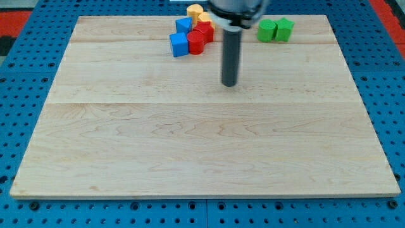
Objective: Point at the yellow hexagon
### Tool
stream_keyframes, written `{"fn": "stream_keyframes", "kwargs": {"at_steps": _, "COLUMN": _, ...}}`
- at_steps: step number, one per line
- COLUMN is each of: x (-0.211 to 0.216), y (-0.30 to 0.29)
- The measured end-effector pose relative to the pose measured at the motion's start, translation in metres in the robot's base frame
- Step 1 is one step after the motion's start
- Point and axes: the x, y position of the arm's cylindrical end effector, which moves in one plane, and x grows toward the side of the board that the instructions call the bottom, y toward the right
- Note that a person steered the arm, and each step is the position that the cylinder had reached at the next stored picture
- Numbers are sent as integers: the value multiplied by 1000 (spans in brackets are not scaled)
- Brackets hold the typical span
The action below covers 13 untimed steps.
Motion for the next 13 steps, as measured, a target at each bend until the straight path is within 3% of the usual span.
{"fn": "stream_keyframes", "kwargs": {"at_steps": 3, "x": 44, "y": 91}}
{"fn": "stream_keyframes", "kwargs": {"at_steps": 5, "x": 73, "y": 103}}
{"fn": "stream_keyframes", "kwargs": {"at_steps": 8, "x": 196, "y": 199}}
{"fn": "stream_keyframes", "kwargs": {"at_steps": 9, "x": 200, "y": 202}}
{"fn": "stream_keyframes", "kwargs": {"at_steps": 11, "x": 101, "y": 184}}
{"fn": "stream_keyframes", "kwargs": {"at_steps": 13, "x": 5, "y": 90}}
